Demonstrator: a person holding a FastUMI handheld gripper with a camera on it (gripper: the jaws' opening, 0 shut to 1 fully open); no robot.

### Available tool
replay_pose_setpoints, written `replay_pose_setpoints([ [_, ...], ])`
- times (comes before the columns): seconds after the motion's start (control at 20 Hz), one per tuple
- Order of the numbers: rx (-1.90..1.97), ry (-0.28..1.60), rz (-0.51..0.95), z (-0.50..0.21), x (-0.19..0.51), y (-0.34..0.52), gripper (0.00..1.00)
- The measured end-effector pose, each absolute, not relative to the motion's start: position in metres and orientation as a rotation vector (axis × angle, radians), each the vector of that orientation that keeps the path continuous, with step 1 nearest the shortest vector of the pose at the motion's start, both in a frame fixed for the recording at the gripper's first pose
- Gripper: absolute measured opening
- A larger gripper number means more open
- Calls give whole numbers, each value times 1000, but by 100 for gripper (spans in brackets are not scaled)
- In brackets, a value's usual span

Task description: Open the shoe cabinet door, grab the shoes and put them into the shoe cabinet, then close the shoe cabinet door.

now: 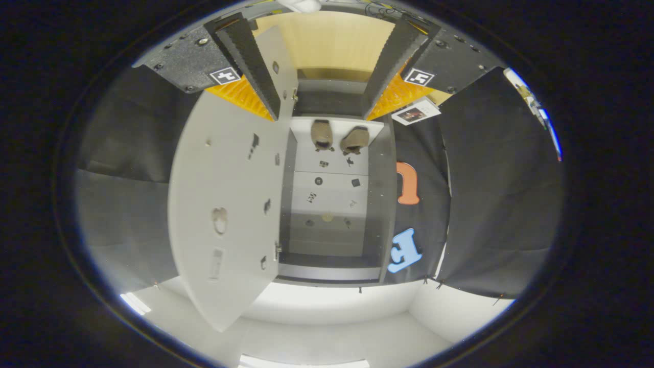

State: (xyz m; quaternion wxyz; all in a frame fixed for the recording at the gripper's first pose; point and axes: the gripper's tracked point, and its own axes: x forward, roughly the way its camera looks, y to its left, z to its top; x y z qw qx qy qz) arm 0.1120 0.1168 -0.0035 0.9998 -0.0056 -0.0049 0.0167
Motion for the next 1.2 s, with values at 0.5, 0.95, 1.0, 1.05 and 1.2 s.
replay_pose_setpoints([
  [0.5, 64, -15, -42, 2, 94, -72, 100],
  [0.95, 62, 37, 133, -16, 162, -100, 100],
  [1.0, 61, 38, 159, -14, 167, -96, 100],
  [1.05, 58, 35, 181, -12, 170, -92, 100],
  [1.2, 39, 34, 221, -11, 174, -81, 99],
])
